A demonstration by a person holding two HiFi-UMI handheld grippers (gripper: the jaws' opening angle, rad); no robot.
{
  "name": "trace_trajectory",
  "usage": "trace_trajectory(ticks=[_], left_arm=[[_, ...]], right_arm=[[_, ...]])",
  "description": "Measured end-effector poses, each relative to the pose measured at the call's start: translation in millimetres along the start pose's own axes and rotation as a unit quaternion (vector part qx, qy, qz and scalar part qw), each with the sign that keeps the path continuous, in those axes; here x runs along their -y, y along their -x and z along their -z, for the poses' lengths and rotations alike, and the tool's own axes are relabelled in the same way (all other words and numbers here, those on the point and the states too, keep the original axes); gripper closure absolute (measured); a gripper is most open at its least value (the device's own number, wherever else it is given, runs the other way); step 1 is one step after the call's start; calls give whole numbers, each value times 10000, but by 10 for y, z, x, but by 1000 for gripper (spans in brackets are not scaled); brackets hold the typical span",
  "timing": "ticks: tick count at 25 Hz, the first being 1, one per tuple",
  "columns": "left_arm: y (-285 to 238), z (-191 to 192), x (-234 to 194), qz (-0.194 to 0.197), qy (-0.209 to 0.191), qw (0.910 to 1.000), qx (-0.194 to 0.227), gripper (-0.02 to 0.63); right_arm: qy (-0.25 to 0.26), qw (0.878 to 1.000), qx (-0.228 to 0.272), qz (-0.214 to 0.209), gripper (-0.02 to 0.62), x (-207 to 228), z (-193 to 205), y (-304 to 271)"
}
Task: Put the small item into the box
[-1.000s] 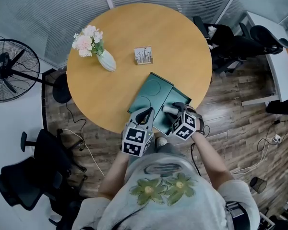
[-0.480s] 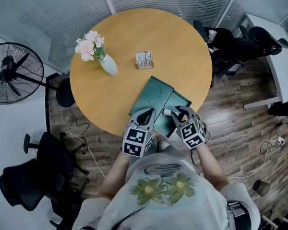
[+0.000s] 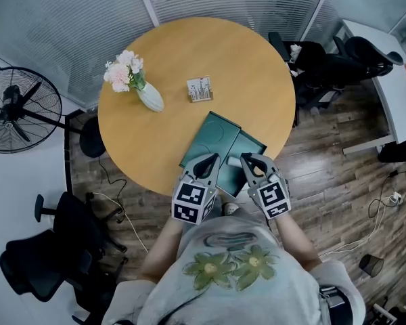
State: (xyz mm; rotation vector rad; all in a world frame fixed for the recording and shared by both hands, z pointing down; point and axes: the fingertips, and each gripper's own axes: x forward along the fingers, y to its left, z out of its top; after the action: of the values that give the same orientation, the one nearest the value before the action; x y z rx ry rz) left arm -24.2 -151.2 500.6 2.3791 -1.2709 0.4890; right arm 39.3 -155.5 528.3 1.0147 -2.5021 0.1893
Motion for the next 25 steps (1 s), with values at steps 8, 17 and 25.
trace_trajectory(ticks=[8,17,25], left_arm=[[-26,-27,86,26,-39,10000,13,606],[-70,-46,154,85,-64,9999,8,606],[-69,-50,148,104,-74,9999,9,606]], right_arm=[[-260,9996,133,54,592,38,-57,94],[-614,9978,244,71,592,120,-65,157],[-601,9979,240,99,592,115,-59,145]])
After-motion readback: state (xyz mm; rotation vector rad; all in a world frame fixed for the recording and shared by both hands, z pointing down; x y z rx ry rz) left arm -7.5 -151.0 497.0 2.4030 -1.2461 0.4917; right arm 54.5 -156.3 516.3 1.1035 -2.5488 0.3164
